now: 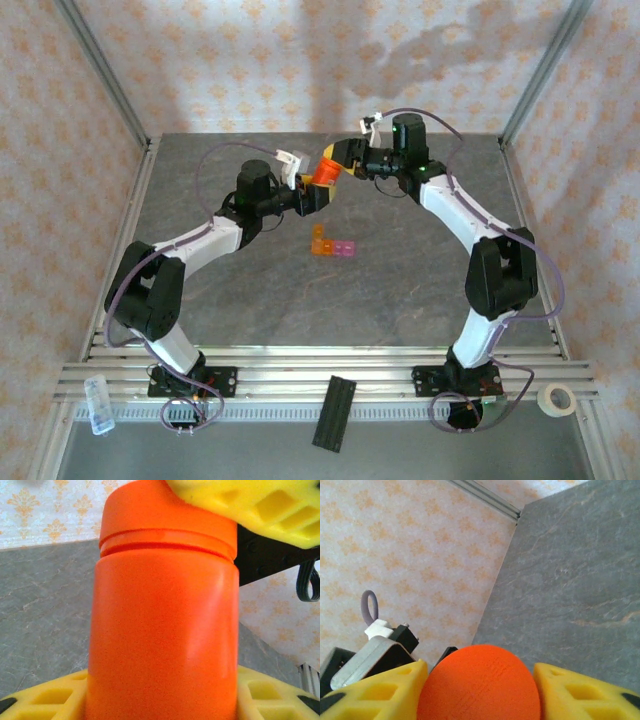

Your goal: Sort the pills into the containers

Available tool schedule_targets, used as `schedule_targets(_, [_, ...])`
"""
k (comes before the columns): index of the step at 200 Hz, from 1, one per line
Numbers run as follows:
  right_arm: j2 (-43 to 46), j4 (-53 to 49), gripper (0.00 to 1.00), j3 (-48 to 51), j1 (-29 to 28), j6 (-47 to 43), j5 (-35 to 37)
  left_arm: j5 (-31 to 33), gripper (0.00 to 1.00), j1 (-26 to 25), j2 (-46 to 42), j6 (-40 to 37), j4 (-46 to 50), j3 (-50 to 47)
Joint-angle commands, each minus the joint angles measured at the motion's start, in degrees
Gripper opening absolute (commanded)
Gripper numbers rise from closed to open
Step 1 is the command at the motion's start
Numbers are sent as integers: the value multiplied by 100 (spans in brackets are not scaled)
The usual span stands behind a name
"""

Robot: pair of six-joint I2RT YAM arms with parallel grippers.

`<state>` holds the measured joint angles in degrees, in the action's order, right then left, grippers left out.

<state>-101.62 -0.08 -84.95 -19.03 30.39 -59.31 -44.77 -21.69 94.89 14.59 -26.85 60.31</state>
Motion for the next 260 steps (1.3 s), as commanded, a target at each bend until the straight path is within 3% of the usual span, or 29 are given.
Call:
schedule_targets(1, [307,-180,71,73,121,31,341,248,0,87,-132,-236,-304,94])
schedule_targets(30, [575,-972,82,-89,188,316,1337,1166,0,-67,-315,-1330,767,160])
schedule_targets(75, [591,-1679,84,-146,130,1134,2250,2326,0,-471,-393,-2459,1490,213])
schedule_targets(187, [216,-1702,81,-203,-539,1260,2529,2551,0,-749,-279,-2641,1508,288])
schedule_targets(215, [239,-1614,74,-122,-542,1277,2523,2548,0,-757,-277,-2630,1487,288])
schedule_targets(260, [250,-1538,46,-32,-548,1205,2456,2570,0,-775,-234,-2528,1428,335])
